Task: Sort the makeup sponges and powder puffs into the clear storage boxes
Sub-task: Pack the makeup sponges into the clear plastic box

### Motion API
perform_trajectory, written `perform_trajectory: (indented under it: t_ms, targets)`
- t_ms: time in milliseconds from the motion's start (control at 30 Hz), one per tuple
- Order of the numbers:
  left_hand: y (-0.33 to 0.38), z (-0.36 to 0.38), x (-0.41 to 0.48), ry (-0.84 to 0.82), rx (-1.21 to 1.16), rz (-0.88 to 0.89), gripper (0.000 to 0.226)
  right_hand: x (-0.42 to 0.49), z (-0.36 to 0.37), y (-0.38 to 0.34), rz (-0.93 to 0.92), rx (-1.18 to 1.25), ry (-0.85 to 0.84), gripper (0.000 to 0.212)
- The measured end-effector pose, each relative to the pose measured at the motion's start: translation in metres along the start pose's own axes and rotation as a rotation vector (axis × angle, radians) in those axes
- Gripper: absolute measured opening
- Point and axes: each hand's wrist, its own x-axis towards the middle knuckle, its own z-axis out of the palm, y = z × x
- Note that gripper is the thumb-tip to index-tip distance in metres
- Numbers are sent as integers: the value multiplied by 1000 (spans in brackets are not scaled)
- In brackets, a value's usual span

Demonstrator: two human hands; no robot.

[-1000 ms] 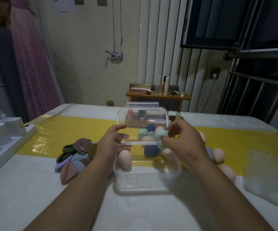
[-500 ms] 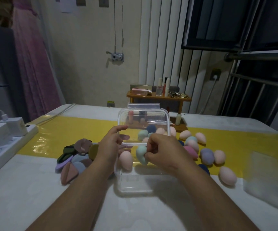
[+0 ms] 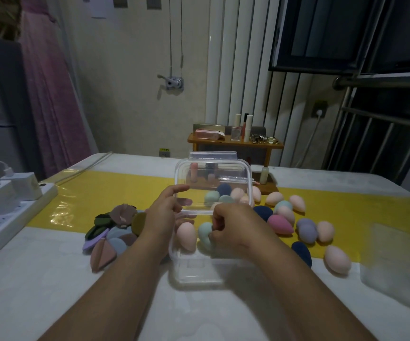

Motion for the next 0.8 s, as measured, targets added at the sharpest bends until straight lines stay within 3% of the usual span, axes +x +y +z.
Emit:
perform_trajectory:
  t_ms: [400,600,800]
  targets:
    - [0,0,2,12,29,3,52,-1,1,-5,6,-16,-27,3]
    - [3,3,-1,10,19,-3,51,3,-8,-11,48,-108,-180,23]
    - [4,3,-1,12,-1,-5,52,3,-8,-3,39,-43,-65,18]
